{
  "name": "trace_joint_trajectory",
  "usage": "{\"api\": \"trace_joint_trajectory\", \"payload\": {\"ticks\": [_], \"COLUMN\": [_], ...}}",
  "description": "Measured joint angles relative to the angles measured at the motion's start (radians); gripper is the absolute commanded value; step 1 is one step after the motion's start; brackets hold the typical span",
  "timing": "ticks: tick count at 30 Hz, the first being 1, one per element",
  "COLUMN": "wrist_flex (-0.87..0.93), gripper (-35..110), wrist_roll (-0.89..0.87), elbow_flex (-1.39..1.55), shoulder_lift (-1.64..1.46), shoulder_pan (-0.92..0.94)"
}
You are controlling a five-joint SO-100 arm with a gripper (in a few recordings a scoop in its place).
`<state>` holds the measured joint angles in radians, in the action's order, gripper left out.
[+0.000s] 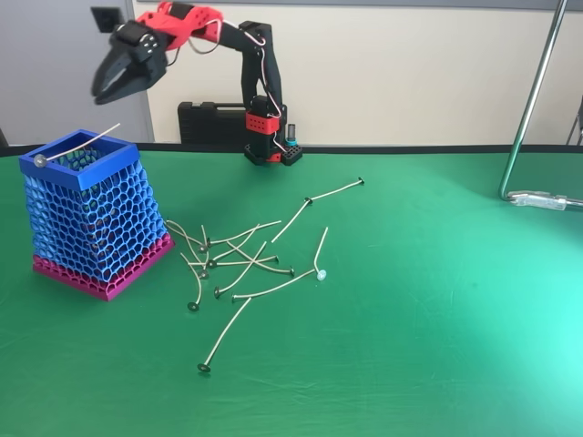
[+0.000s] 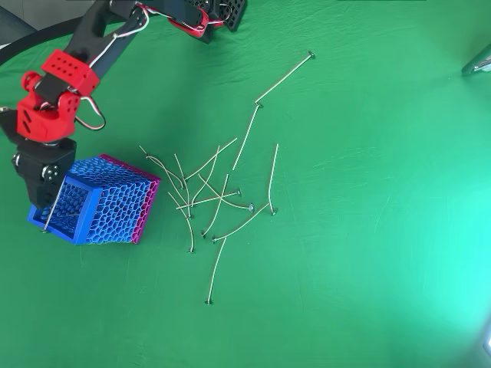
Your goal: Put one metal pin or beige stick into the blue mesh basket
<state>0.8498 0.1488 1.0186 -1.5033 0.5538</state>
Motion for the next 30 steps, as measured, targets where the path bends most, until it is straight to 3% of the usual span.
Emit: {"api": "trace_joint_trajectory", "payload": {"ticks": [11,21,30], "wrist_flex": [0.094,-0.031,-0.195], "gripper": [1,1,0], "wrist_roll": [0.02,0.017,0.003], "elbow_flex": [0.414,0.997,1.442], "shoulder_lift": [-0.43,-0.847,-1.152], "shoulder_pan": [-0.164,-0.4,-0.459]}}
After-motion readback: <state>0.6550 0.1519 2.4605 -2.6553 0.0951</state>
